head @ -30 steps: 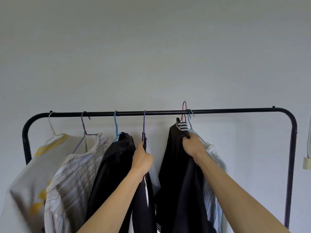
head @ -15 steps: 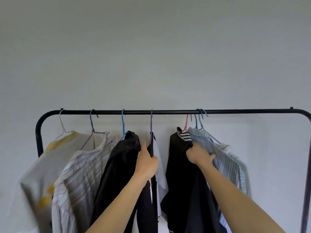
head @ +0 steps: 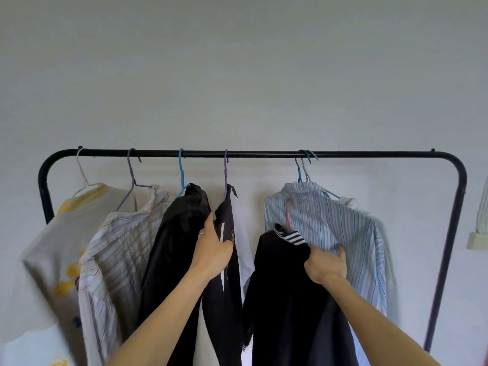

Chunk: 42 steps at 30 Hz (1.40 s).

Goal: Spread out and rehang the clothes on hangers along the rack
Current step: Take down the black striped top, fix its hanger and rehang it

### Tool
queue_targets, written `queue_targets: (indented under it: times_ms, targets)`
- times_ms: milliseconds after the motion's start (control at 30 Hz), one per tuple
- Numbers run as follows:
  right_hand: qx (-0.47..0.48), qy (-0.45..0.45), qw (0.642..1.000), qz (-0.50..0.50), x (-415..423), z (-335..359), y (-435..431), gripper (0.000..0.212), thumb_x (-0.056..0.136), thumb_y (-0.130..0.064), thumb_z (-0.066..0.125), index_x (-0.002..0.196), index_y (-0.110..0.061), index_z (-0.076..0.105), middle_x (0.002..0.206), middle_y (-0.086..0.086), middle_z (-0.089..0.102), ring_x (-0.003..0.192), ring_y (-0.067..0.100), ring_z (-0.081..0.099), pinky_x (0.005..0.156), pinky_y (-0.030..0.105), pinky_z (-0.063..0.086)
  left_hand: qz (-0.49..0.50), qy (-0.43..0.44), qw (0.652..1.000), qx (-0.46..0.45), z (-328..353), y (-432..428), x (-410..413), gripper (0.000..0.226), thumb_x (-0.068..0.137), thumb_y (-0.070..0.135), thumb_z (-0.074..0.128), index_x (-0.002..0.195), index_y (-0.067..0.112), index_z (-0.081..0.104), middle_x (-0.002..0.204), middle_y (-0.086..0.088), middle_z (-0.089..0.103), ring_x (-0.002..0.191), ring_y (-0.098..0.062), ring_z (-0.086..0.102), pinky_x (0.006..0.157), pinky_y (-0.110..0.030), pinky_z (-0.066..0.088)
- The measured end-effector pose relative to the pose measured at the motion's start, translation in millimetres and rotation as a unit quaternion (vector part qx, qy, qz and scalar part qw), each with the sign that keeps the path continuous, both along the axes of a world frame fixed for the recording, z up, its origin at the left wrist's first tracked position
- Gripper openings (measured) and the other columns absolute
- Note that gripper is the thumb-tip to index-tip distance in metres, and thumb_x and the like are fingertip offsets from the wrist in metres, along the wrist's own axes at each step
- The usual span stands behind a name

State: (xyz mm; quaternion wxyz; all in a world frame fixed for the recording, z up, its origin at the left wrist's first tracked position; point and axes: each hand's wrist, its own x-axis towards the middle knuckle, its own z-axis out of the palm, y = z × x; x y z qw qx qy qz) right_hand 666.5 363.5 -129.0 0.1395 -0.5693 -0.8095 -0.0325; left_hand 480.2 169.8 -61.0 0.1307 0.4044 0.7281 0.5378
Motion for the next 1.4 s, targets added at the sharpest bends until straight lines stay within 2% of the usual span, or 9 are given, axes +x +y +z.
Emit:
queue_targets:
  times_ms: [233,433,633,767,900,1000,1133,1267,1400]
  targets:
    - [-0.101,0.175,0.979,-0.031,42.4,-20.6,-26.6,0.04,0.086,-0.012,0.04,0.125,-0.011,0.051,0.112,0.017,0.068,0.106,0.036,0.062,0.097,0.041,0.04,0.004,0.031,1.0,0.0,-19.6,-18.3,13.7,0.084,0.088,0.007,0.056,0.156,0.03,0.011,0.15,-0.007,0.037,0.127,-0.027,0.049,0.105,-0.046,0.046]
    - [-0.123,0.211,0.969,-0.023,67.3,-47.4,-71.2,0.04,0.093,-0.014,0.038,0.132,-0.011,0.049,0.117,0.024,0.066,0.107,0.044,0.06,0.088,0.042,0.045,0.022,0.053,0.998,0.025,-53.0,-42.9,32.8,0.089,0.088,0.008,0.061,0.155,0.034,0.008,0.152,-0.008,0.036,0.123,-0.028,0.053,0.102,-0.041,0.047]
    - [-0.094,0.22,0.97,-0.045,84.5,-72.3,-141.9,0.013,0.097,-0.018,0.038,0.085,-0.015,0.043,0.078,0.008,0.065,0.088,0.036,0.061,0.102,0.043,0.036,0.032,0.2,0.975,0.095,-85.9,-69.2,41.8,0.098,0.084,0.001,0.066,0.155,0.03,0.005,0.159,-0.011,0.017,0.132,-0.03,0.046,0.097,-0.029,0.043]
    - [-0.082,0.239,0.965,-0.075,104.2,-82.1,-194.1,0.013,0.098,-0.017,0.04,0.087,-0.015,0.047,0.061,-0.003,0.053,0.073,0.029,0.052,0.104,0.043,0.035,0.013,0.296,0.952,0.081,-109.5,-82.2,35.7,0.092,0.079,0.002,0.068,0.155,0.023,0.019,0.161,-0.013,0.009,0.137,-0.035,0.037,0.104,-0.042,0.047]
    - [-0.088,0.257,0.957,-0.103,124.2,-90.0,-241.7,0.016,0.099,-0.022,0.041,0.088,-0.013,0.05,0.065,0.0,0.058,0.072,0.029,0.052,0.101,0.042,0.038,0.02,0.401,0.912,0.081,-137.5,-103.0,48.5,0.077,0.074,0.009,0.067,0.146,0.015,0.038,0.156,-0.021,0.02,0.138,-0.04,0.032,0.113,-0.055,0.03]
    - [-0.112,0.292,0.945,-0.1,143.4,-100.6,-278.2,0.018,0.099,-0.027,0.044,0.095,-0.015,0.057,0.079,0.006,0.068,0.081,0.033,0.062,0.085,0.042,0.048,-0.039,0.446,0.889,0.099,-161.9,-116.6,67.5,0.069,0.073,0.011,0.067,0.139,0.013,0.048,0.153,-0.022,0.029,0.136,-0.039,0.035,0.11,-0.054,0.03]
    - [-0.121,0.312,0.94,-0.069,169.0,-110.5,-324.1,0.025,0.099,-0.025,0.05,0.075,-0.031,0.05,0.069,-0.008,0.061,0.07,0.015,0.058,0.067,0.03,0.045,-0.153,0.409,0.896,0.076,-182.2,-118.7,93.8,0.069,0.073,0.01,0.067,0.14,0.017,0.048,0.154,-0.015,0.031,0.128,-0.035,0.043,0.109,-0.048,0.036]
    - [-0.133,0.299,0.944,-0.045,203.1,-120.7,-366.0,0.023,0.098,-0.025,0.054,0.075,-0.029,0.052,0.068,-0.006,0.059,0.065,0.012,0.054,0.067,0.029,0.045,-0.24,0.4,0.884,0.031,-189.9,-112.1,116.7,0.078,0.075,0.012,0.068,0.146,0.02,0.037,0.151,-0.014,0.034,0.133,-0.032,0.04,0.11,-0.046,0.037]
    - [-0.103,0.264,0.958,-0.046,246.7,-134.0,-391.7,0.015,0.097,-0.025,0.056,0.084,-0.021,0.061,0.072,-0.005,0.063,0.069,0.014,0.058,0.07,0.033,0.048,-0.321,0.464,0.822,-0.076,-192.0,-95.7,142.5,0.059,0.089,0.034,0.057,0.143,0.024,0.037,0.143,-0.007,0.05,0.138,-0.026,0.038,0.114,-0.044,0.03]
